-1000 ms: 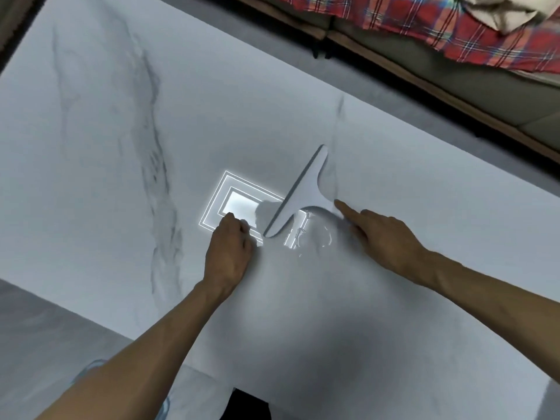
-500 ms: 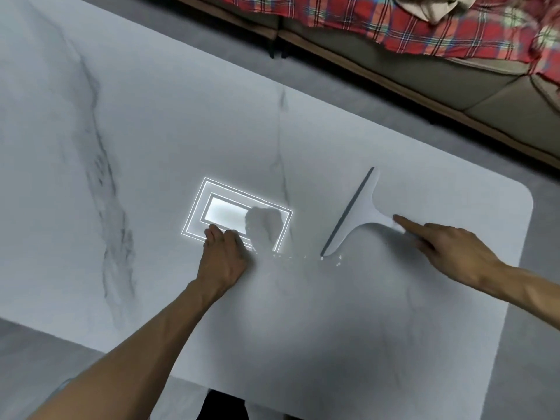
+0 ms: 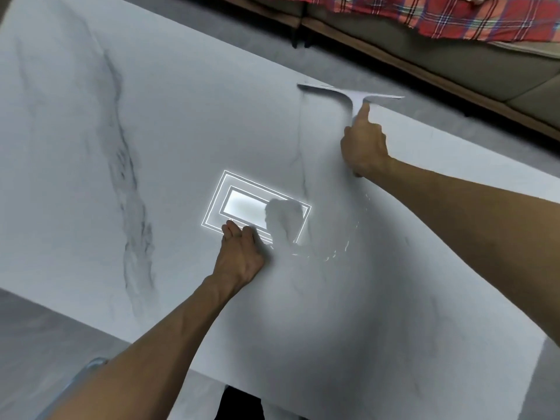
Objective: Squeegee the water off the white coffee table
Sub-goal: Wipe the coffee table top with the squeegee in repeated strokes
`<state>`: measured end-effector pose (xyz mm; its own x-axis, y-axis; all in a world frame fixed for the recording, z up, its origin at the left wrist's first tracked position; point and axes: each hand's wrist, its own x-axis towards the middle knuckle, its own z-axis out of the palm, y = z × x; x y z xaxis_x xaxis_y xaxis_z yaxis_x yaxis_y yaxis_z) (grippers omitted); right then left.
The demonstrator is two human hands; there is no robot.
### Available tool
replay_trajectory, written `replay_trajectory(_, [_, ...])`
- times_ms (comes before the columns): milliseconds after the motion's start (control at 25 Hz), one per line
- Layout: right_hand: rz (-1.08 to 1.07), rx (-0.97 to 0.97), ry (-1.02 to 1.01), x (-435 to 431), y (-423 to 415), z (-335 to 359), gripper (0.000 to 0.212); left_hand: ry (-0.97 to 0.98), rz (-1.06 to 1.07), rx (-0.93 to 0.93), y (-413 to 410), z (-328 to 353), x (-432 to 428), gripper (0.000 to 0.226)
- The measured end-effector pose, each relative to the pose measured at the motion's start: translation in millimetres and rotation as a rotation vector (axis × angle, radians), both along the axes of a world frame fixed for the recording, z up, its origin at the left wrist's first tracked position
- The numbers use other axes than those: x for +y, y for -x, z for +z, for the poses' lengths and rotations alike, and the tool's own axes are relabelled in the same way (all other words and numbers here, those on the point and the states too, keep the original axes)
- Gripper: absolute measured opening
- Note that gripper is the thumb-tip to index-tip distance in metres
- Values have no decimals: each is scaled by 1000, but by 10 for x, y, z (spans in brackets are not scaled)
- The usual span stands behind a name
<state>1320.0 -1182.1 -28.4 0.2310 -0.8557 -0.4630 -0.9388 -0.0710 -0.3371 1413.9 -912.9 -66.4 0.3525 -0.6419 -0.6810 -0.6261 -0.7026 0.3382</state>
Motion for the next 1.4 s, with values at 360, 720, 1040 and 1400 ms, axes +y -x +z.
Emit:
replay_trajectory(360, [733, 22, 4, 1268, 503, -23, 62, 143, 390, -130, -49, 119, 427, 21])
replay_trajectory(720, [953, 25, 163, 1387, 2214, -27, 77, 123, 297, -79, 634, 125, 656, 13])
replay_trajectory(1040, [780, 234, -37, 866, 2916, 495, 55, -108, 72, -30, 741, 100, 645, 46])
replay_trajectory(1400, [38, -109, 0, -49, 868, 104, 54, -98, 36, 6, 660, 22, 623, 39])
